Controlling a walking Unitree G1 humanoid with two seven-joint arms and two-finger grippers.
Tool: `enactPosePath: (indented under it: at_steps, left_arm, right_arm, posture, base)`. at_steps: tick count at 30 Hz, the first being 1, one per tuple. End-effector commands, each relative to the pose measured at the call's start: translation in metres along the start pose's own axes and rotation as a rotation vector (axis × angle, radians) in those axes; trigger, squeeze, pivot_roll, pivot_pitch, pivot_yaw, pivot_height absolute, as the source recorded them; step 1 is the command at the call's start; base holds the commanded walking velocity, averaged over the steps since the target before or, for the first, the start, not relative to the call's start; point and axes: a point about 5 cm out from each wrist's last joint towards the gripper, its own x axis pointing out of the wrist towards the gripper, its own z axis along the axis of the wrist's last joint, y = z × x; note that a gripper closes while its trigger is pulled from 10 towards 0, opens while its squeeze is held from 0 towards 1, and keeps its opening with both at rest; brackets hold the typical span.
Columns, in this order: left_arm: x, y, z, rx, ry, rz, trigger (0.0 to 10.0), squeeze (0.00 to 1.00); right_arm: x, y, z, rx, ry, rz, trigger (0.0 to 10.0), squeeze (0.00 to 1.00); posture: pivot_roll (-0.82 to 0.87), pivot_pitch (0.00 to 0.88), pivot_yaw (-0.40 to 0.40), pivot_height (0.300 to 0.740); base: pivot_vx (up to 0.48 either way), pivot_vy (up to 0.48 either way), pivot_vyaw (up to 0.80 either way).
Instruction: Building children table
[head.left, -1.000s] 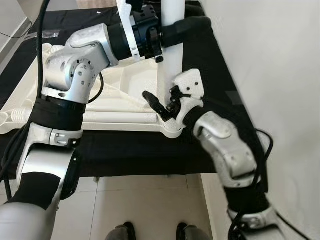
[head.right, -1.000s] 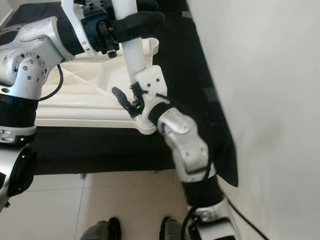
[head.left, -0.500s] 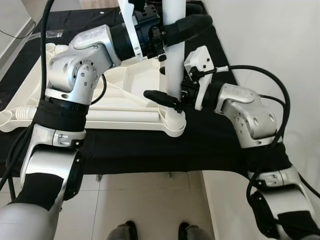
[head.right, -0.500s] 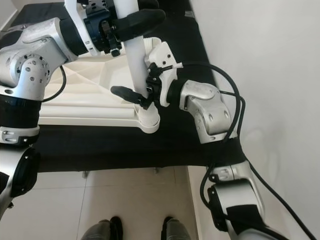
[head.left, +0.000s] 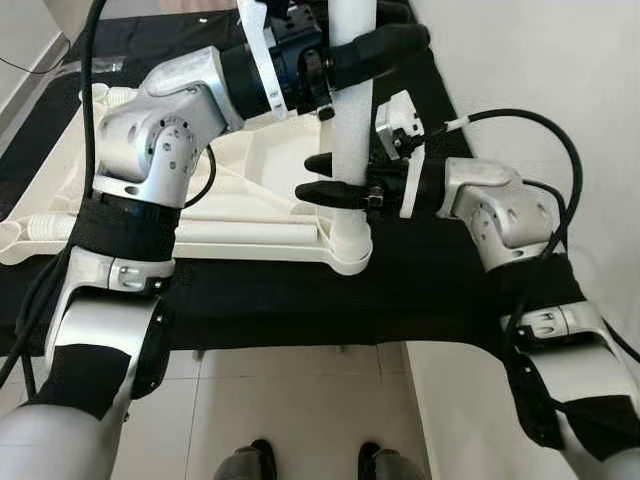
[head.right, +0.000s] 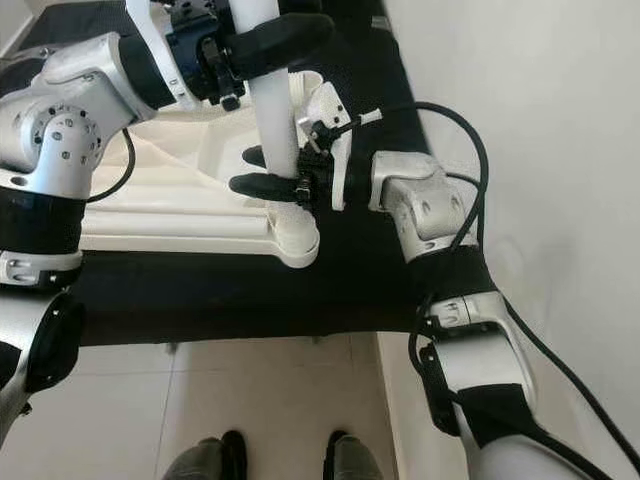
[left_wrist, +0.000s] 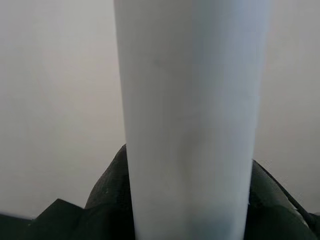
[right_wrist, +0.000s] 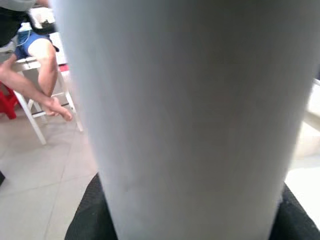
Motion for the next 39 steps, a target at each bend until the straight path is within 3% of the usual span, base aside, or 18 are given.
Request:
enactPosePath:
  at_steps: [1,5,6,7,14,15,16,21,23,25,28,31,39]
  left_arm:
    - [0.007,-0.004,-0.007,-0.003,0.032,-0.039,0.0,0.0]
    - [0.006,-0.004,-0.007,0.016,0.028,-0.034,0.0,0.0]
    - [0.006,-0.002,-0.006,0.023,0.011,-0.015,1.8,0.0]
    - [0.006,-0.002,-0.005,0.034,0.004,-0.014,10.0,1.0]
    - [0.01,0.002,-0.005,0.046,0.012,0.033,10.0,1.0]
    - [0.009,0.003,-0.003,0.058,0.02,0.045,10.0,1.0]
    - [0.008,0.003,-0.002,0.074,0.028,0.041,10.0,0.0]
    - [0.002,0.003,0.003,0.077,0.029,0.05,10.0,0.0]
    - [0.0,0.002,0.004,0.076,0.037,0.042,10.0,0.0]
    - [-0.002,0.002,0.004,0.078,0.041,0.038,10.0,0.0]
    - [-0.003,0.002,0.004,0.078,0.043,0.038,10.0,0.0]
    - [-0.002,0.003,0.004,0.076,0.041,0.04,10.0,0.0]
    - [-0.001,0.001,0.005,0.074,0.041,0.034,10.0,0.0]
  right_arm:
    - [0.017,0.007,-0.005,0.041,-0.006,0.079,0.0,0.0]
    - [0.017,0.006,-0.007,0.042,-0.005,0.076,0.0,0.0]
    - [0.017,0.006,-0.008,0.042,-0.006,0.071,0.0,0.0]
    - [0.016,0.005,-0.008,0.04,-0.013,0.055,0.0,0.0]
    - [0.011,0.009,-0.011,0.009,-0.048,-0.018,0.0,0.0]
    - [0.01,0.016,-0.017,-0.002,-0.041,-0.095,0.0,0.0]
    - [0.011,0.023,-0.022,-0.01,-0.042,-0.155,0.0,0.0]
    - [0.022,0.053,-0.044,0.002,-0.03,-0.489,0.0,0.0]
    - [0.031,0.069,-0.059,0.005,0.056,-0.611,0.0,0.0]
    - [0.035,0.076,-0.066,0.021,0.107,-0.683,0.0,0.0]
    - [0.035,0.073,-0.068,0.023,0.155,-0.747,0.0,0.0]
    - [0.035,0.062,-0.061,0.029,0.148,-0.772,0.0,0.0]
    - [0.024,0.055,-0.051,0.014,0.147,-0.896,0.0,0.0]
  posture:
    - [-0.03,0.245,0.062,0.74]
    - [-0.03,0.243,0.066,0.74]
    - [-0.03,0.243,0.066,0.74]
    - [-0.04,0.241,0.068,0.74]
    - [-0.04,0.239,0.065,0.74]
    - [-0.04,0.238,0.057,0.74]
    - [-0.04,0.24,0.05,0.74]
    - [-0.02,0.244,0.038,0.74]
    - [-0.02,0.246,0.042,0.74]
    - [-0.03,0.25,0.049,0.74]
    - [-0.03,0.25,0.049,0.74]
    - [-0.03,0.238,0.05,0.74]
    - [-0.03,0.235,0.047,0.74]
  base:
    - [0.0,0.0,0.0]
    - [0.0,0.0,0.0]
    - [0.0,0.0,0.0]
    - [0.0,0.0,0.0]
    - [0.0,0.0,0.0]
    - [0.0,0.0,0.0]
    - [0.0,0.0,0.0]
    - [0.0,0.0,0.0]
    - [0.0,0.0,0.0]
    - [0.0,0.0,0.0]
    - [0.0,0.0,0.0]
    - [0.0,0.0,0.0]
    - [0.0,0.0,0.0]
